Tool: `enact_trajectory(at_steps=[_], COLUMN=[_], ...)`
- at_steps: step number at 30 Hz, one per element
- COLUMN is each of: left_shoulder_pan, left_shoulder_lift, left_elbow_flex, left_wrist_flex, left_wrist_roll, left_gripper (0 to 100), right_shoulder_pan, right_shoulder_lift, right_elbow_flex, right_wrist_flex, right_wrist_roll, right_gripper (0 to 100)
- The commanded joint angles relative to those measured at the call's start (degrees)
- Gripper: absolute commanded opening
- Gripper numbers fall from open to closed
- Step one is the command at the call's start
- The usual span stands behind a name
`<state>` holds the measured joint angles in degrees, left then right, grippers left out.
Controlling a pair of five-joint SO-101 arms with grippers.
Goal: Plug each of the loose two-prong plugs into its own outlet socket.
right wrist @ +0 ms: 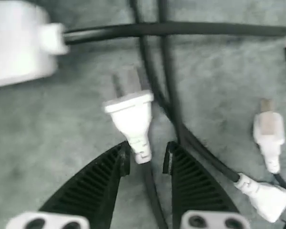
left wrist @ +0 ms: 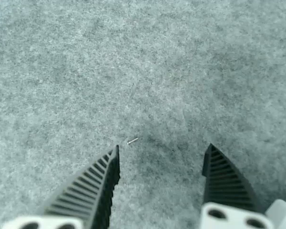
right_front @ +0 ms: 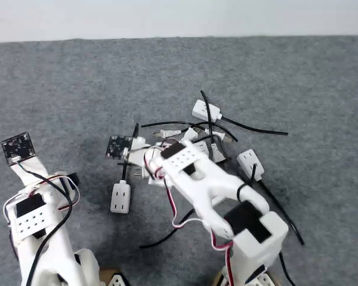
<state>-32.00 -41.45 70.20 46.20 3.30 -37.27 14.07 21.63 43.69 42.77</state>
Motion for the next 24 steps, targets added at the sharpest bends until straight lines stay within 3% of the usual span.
enact_trajectory(at_steps=[1, 4, 7, 12, 18, 24], left_shoulder_pan=[-0.18, 0.7, 0.7, 0.7, 0.7, 0.7], left_shoulder_lift=[-1.05, -1.05, -1.05, -1.05, -1.05, -1.05], left_elbow_flex=[-0.4, -0.31, -0.31, -0.31, 1.1, 1.1], left_wrist_flex=[-1.41, -1.41, -1.49, -1.76, -4.75, -4.75], left_wrist_roll=[-0.62, -0.62, -0.62, -0.62, -0.62, -0.62], left_gripper=[27, 27, 27, 27, 26, 26], right_shoulder_pan=[0.84, 0.75, 0.75, 1.98, 4.79, 7.08], right_shoulder_lift=[1.8, 4.0, 6.81, 9.1, 3.21, 1.98], right_elbow_flex=[-4.75, -8.35, -12.48, -17.76, -28.04, -40.53], right_wrist_flex=[0.48, 4.88, 9.1, 16.31, 37.32, 58.95], right_wrist_roll=[0.7, 2.29, 4.4, -1.49, -11.43, -14.15], right_gripper=[12.1, 11.7, 3.2, 0.9, 0.8, 0.8])
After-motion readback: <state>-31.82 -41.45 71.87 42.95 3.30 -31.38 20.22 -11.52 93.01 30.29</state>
